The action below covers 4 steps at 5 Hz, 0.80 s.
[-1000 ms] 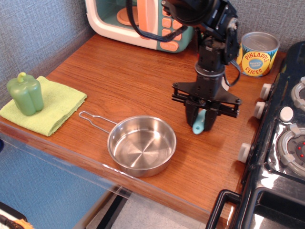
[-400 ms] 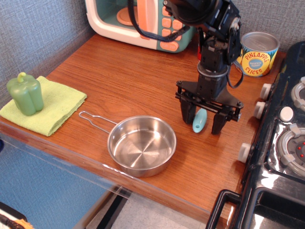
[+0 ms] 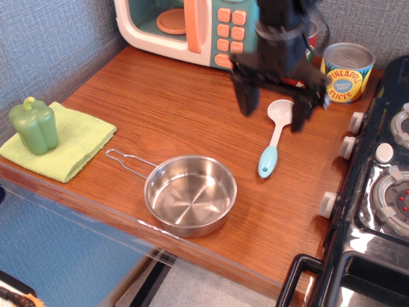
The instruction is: Place the blue spoon on the other side of the silver pot, near the canned goods.
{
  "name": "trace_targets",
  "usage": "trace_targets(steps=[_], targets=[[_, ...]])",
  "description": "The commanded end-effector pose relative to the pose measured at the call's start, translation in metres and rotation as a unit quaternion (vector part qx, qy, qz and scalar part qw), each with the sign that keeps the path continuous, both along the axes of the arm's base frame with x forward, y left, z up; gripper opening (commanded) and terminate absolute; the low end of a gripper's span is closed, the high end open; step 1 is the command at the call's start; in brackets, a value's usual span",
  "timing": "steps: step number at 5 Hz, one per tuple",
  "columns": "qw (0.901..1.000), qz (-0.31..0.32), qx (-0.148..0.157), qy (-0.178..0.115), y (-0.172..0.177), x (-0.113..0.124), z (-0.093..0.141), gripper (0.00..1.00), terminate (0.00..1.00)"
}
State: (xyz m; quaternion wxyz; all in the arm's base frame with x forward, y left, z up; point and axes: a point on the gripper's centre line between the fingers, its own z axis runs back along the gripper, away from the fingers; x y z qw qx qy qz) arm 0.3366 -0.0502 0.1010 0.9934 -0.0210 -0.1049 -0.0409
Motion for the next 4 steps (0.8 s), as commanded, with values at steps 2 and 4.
trace_targets(steps=[2, 4], targets=[[0.9979, -0.014, 0.064, -0.001, 0.052, -0.039, 0.008, 1.0, 0.0], [0.9979, -0.014, 0.064, -0.001, 0.052, -0.039, 0.008, 1.0, 1.0]])
